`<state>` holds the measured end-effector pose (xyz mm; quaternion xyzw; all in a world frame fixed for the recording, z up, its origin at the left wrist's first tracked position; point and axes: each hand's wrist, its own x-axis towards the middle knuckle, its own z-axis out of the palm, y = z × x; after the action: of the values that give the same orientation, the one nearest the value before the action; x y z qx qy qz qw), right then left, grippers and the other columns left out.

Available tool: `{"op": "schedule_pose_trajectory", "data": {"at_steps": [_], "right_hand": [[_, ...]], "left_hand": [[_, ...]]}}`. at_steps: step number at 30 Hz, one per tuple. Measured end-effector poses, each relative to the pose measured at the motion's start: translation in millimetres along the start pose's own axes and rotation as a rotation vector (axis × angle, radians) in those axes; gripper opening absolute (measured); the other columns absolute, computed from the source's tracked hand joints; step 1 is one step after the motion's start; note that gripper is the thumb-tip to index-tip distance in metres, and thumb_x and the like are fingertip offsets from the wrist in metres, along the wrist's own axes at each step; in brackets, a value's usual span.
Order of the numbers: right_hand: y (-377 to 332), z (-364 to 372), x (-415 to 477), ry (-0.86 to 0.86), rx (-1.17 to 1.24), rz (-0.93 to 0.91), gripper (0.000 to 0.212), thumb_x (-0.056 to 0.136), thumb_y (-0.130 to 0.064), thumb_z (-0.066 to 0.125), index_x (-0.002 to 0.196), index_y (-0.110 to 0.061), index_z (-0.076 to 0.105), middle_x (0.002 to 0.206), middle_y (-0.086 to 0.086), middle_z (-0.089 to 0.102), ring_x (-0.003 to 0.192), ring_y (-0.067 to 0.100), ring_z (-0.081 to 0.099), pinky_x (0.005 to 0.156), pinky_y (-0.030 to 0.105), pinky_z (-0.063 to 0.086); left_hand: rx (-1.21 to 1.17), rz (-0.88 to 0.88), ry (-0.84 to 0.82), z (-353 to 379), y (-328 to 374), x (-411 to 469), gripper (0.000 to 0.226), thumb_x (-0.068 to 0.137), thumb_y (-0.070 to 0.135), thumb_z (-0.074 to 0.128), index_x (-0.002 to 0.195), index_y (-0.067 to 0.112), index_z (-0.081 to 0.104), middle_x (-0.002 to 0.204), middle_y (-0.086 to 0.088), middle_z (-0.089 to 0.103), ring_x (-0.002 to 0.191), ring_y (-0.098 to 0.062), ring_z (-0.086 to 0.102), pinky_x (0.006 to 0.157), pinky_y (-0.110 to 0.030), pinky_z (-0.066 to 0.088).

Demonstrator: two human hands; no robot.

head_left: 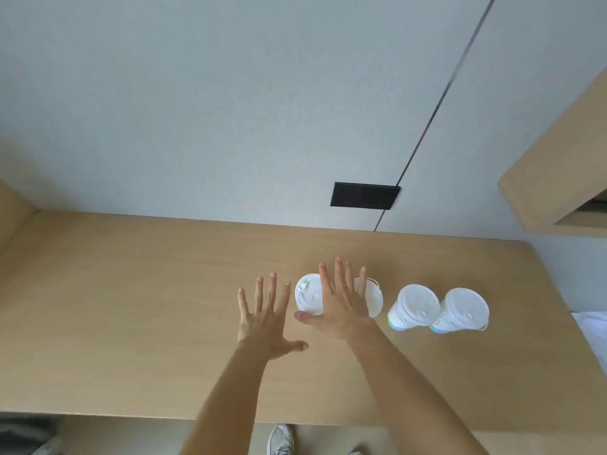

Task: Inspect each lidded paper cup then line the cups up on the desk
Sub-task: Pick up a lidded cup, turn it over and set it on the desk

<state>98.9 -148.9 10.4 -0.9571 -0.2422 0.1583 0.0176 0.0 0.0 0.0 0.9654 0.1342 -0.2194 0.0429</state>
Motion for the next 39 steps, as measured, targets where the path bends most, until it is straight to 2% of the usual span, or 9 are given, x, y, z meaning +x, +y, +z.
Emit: {"op": "schedule_pose_trajectory", "data": {"at_steps": [8, 13, 18, 21, 23, 27, 31, 35, 39], "right_hand": [[2, -3, 10, 0.007, -0.045, 0.032, 0.121, 0.071, -0.095, 0.048, 0.158, -0.013, 0.028, 0.174, 0.016, -0.003, 0.160, 0.033, -0.016, 0.121, 0.062, -0.021], [-3, -3, 2, 0.042, -0.063, 0.003, 0.120, 0.075, -0.093, 0.046, 0.157, -0.006, 0.030, 0.174, 0.016, 0.000, 0.160, 0.032, -0.016, 0.119, 0.063, -0.022], [-8, 9, -21, 0.120, -0.040, -0.052, 0.119, 0.070, -0.091, 0.049, 0.148, -0.001, 0.045, 0.173, 0.018, 0.010, 0.161, 0.033, -0.008, 0.116, 0.060, -0.026], [-13, 15, -44, 0.085, -0.011, -0.068, 0.117, 0.072, -0.090, 0.051, 0.149, -0.002, 0.042, 0.174, 0.016, 0.004, 0.161, 0.031, -0.013, 0.113, 0.054, -0.032], [-17, 22, -61, 0.093, -0.006, -0.076, 0.117, 0.071, -0.091, 0.048, 0.148, -0.003, 0.043, 0.174, 0.017, 0.005, 0.161, 0.032, -0.011, 0.115, 0.055, -0.028], [-23, 40, -89, 0.128, 0.013, -0.108, 0.118, 0.067, -0.093, 0.044, 0.140, -0.001, 0.055, 0.170, 0.021, 0.022, 0.161, 0.036, 0.005, 0.120, 0.056, -0.017], [-27, 50, -106, 0.106, -0.015, -0.098, 0.117, 0.066, -0.093, 0.044, 0.137, 0.000, 0.057, 0.167, 0.023, 0.028, 0.160, 0.038, 0.013, 0.122, 0.058, -0.012], [-28, 50, -112, 0.055, 0.006, -0.066, 0.124, 0.063, -0.095, 0.037, 0.147, -0.005, 0.046, 0.168, 0.022, 0.024, 0.159, 0.039, 0.011, 0.124, 0.059, -0.006], [-29, 44, -118, -0.019, 0.070, -0.020, 0.135, 0.060, -0.098, 0.023, 0.161, -0.010, 0.022, 0.171, 0.017, 0.012, 0.160, 0.032, 0.003, 0.126, 0.055, -0.006]], "left_hand": [[0.002, 0.064, 0.001, 5, 3, 12, 0.133, 0.071, 0.093, 0.047, 0.154, 0.027, -0.034, 0.157, -0.010, -0.048, 0.147, -0.037, -0.039, 0.116, -0.071, -0.016], [-0.022, 0.073, 0.017, 7, 6, 5, 0.133, 0.071, 0.093, 0.046, 0.155, 0.026, -0.033, 0.158, -0.010, -0.047, 0.147, -0.037, -0.039, 0.116, -0.071, -0.017], [-0.056, 0.080, 0.024, 20, -1, -20, 0.133, 0.069, 0.094, 0.046, 0.154, 0.030, -0.034, 0.157, -0.009, -0.048, 0.147, -0.036, -0.040, 0.116, -0.070, -0.018], [-0.071, 0.086, 0.039, 33, -6, -43, 0.132, 0.067, 0.095, 0.044, 0.152, 0.034, -0.035, 0.157, -0.009, -0.048, 0.145, -0.035, -0.042, 0.117, -0.070, -0.018], [-0.090, 0.101, 0.062, 46, -10, -58, 0.130, 0.065, 0.096, 0.043, 0.152, 0.037, -0.033, 0.157, -0.008, -0.049, 0.145, -0.033, -0.044, 0.116, -0.069, -0.019], [-0.095, 0.116, 0.119, 70, -19, -85, 0.129, 0.058, 0.099, 0.040, 0.159, 0.039, -0.014, 0.165, -0.004, -0.034, 0.151, -0.032, -0.029, 0.117, -0.070, -0.012], [-0.079, 0.123, 0.079, 79, -21, -100, 0.130, 0.056, 0.100, 0.041, 0.163, 0.034, 0.007, 0.170, -0.009, -0.016, 0.154, -0.037, -0.014, 0.116, -0.070, -0.005], [-0.073, 0.129, 0.006, 72, -19, -104, 0.134, 0.060, 0.100, 0.039, 0.156, 0.033, -0.029, 0.156, -0.007, -0.050, 0.146, -0.035, -0.043, 0.116, -0.068, -0.019], [-0.128, 0.130, -0.024, 58, -24, -113, 0.144, 0.051, 0.111, 0.020, 0.155, 0.026, -0.031, 0.158, -0.005, -0.046, 0.147, -0.031, -0.041, 0.121, -0.065, -0.016]]}}
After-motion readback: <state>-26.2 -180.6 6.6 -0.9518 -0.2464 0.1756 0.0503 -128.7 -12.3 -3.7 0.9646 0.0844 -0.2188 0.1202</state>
